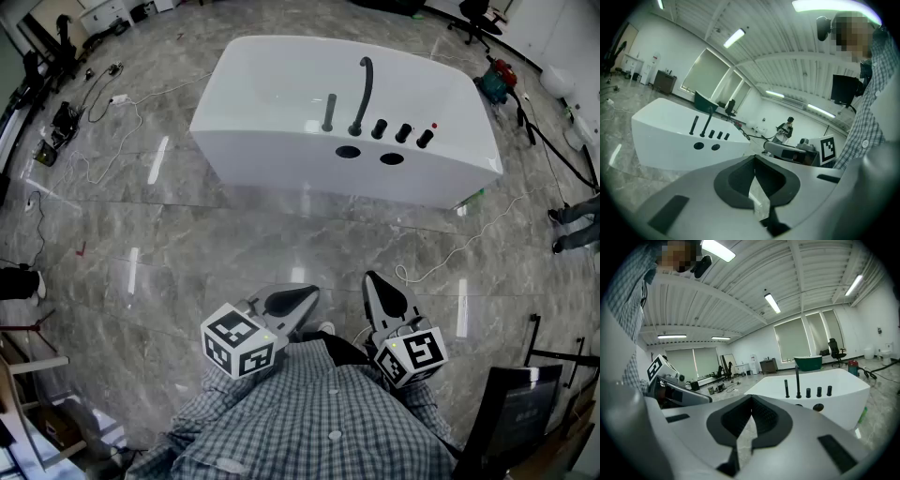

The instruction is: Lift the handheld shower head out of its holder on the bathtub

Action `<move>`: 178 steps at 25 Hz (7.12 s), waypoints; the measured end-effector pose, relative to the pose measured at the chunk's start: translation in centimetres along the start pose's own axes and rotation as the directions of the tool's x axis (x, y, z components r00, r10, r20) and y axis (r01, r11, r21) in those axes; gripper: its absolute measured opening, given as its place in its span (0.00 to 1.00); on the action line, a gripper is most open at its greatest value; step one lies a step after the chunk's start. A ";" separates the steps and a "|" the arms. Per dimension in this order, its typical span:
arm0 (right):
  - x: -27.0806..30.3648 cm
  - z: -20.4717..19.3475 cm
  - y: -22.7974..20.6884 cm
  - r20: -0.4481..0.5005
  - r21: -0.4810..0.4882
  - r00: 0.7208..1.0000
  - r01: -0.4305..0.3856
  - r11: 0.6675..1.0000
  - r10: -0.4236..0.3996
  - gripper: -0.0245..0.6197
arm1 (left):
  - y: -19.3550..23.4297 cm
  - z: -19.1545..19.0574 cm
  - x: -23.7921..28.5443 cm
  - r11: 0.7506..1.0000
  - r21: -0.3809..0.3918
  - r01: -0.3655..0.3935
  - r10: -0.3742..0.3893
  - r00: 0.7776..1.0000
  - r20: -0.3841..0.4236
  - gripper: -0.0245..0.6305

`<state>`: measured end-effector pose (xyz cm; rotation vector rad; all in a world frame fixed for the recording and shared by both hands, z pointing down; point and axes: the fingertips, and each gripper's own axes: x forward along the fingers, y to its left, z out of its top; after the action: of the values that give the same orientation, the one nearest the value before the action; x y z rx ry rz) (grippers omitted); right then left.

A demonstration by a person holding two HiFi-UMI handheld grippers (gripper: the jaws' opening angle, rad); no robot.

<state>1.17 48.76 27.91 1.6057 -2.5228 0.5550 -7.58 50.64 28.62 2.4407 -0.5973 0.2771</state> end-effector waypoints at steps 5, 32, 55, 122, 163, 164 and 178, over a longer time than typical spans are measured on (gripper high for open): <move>0.1 0.0 0.2 0.009 -0.014 1.000 -0.010 1.000 0.010 0.06 | 0.1 0.1 -0.1 1.000 0.002 -0.001 0.001 1.000 0.001 0.05; -3.2 -0.1 -3.8 0.014 0.052 1.000 0.008 0.999 -0.009 0.06 | -0.3 -0.8 -1.1 0.989 -0.045 -0.142 0.143 0.989 0.036 0.05; -4.7 -0.8 -8.3 0.006 -0.011 1.000 0.011 1.000 -0.011 0.06 | -1.0 0.3 3.7 0.989 -0.023 -0.146 0.147 0.987 0.064 0.05; 32.8 15.6 -31.6 0.009 -0.022 1.000 -0.020 1.000 0.020 0.06 | 29.2 27.3 23.9 0.971 -0.040 -0.236 0.239 0.965 0.111 0.05; 50.0 9.7 -30.9 -0.200 0.002 0.978 0.060 0.998 -0.059 0.06 | 50.4 28.2 30.5 0.990 0.049 -0.133 0.131 0.990 0.047 0.05; 50.6 9.6 -31.2 -0.198 -0.002 0.978 0.060 0.998 -0.059 0.06 | 50.9 27.9 31.1 0.990 0.048 -0.134 0.132 0.990 0.045 0.05; 53.9 6.5 -33.7 -0.229 0.029 0.973 0.012 1.000 -0.005 0.06 | 55.9 24.1 37.4 0.956 0.248 -0.155 0.162 0.987 -0.007 0.05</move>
<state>8.30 -12.37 45.11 1.4661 -2.3489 0.7349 -0.18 -17.04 50.18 2.6243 -0.7894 0.4754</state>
